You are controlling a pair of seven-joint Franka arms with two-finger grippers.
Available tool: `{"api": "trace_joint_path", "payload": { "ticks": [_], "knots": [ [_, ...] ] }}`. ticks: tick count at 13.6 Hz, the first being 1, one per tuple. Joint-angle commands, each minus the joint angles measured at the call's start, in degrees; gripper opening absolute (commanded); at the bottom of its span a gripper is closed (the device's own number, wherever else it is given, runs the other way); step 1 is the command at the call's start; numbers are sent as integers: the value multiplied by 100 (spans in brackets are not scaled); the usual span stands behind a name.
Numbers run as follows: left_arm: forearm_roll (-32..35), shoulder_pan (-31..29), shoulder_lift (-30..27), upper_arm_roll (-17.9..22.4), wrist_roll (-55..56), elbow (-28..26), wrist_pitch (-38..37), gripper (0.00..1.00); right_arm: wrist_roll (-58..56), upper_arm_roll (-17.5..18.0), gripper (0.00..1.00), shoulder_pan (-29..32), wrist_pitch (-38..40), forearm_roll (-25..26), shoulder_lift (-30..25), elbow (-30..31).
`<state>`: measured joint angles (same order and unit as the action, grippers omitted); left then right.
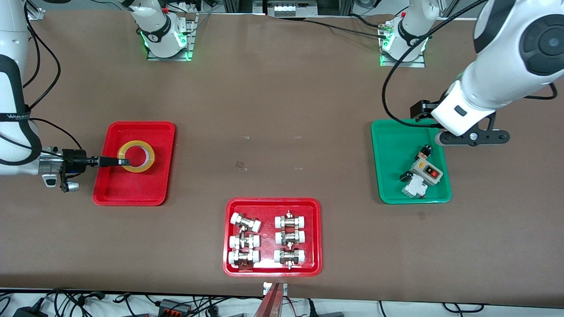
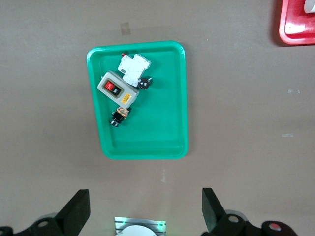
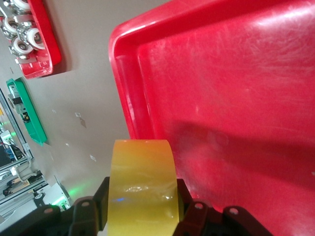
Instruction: Left arm passes tape to right arm into tray
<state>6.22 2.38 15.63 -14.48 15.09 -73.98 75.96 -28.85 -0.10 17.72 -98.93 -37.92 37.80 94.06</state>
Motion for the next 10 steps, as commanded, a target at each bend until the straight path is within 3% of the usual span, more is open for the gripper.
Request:
{"api": "trace_joint_path", "payload": {
  "ticks": [1,7,10],
  "knots": [
    [107,-360,-367,-99,-367,-510,146,100,20,115,19,205,58,-40,96,-125],
    [20,-1308,-640,-125,-1491,-1099,673,100,-437,133,19,302,-276,-172,333,-151],
    [-33,-1476,-1535,-116,-1756,-2417,1621,100,-446,133,19,294,-268,-356,342,-160]
  ]
}}
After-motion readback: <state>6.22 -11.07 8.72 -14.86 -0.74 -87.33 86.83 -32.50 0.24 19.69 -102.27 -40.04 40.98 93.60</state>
